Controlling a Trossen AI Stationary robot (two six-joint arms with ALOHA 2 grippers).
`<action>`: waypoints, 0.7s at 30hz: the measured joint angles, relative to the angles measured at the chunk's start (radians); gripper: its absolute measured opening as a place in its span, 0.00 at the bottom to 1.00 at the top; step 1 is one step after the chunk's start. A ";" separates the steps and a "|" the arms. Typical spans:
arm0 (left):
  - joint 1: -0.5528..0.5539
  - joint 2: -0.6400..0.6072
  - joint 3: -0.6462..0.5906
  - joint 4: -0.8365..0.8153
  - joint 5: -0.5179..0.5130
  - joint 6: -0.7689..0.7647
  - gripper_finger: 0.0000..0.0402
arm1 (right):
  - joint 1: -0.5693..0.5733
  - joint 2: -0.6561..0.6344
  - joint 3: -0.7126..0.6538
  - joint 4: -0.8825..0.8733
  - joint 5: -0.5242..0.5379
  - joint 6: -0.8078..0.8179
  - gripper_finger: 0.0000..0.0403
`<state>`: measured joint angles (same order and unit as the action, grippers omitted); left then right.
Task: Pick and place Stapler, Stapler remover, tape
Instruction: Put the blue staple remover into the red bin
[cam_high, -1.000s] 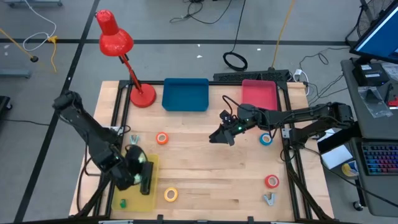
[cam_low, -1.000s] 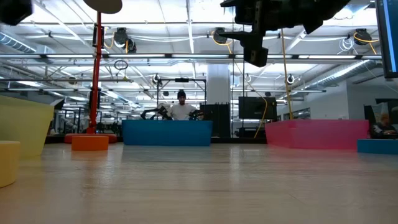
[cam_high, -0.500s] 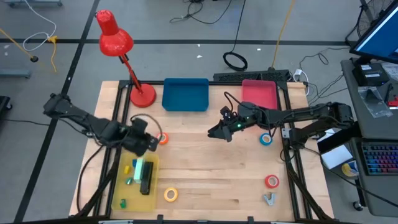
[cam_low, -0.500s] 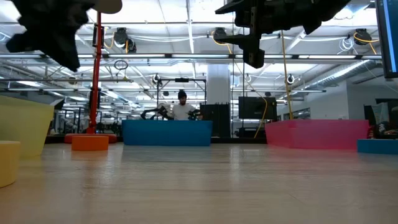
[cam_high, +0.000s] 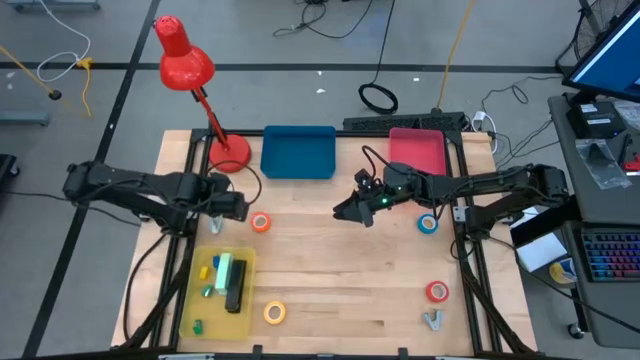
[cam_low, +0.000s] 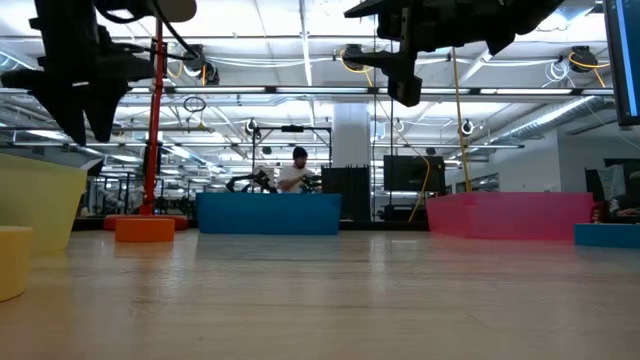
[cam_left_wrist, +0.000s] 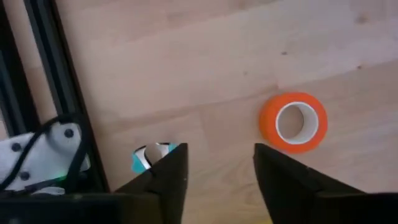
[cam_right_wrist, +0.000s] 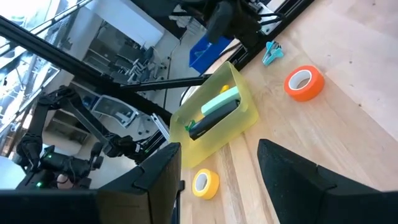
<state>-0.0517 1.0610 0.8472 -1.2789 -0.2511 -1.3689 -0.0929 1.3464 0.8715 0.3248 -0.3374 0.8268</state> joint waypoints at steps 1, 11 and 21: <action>0.010 0.000 -0.014 0.006 0.018 -0.001 0.48 | 0.000 0.000 0.000 0.000 0.000 -0.003 0.51; 0.064 0.031 -0.124 0.097 0.103 0.008 0.57 | -0.004 0.000 0.000 0.003 0.000 -0.005 0.51; 0.114 0.032 -0.126 0.146 0.222 0.027 0.49 | -0.019 0.000 0.000 0.007 0.000 -0.002 0.51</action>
<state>0.0626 1.0931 0.7216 -1.1325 -0.0292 -1.3415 -0.1120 1.3464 0.8715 0.3317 -0.3374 0.8246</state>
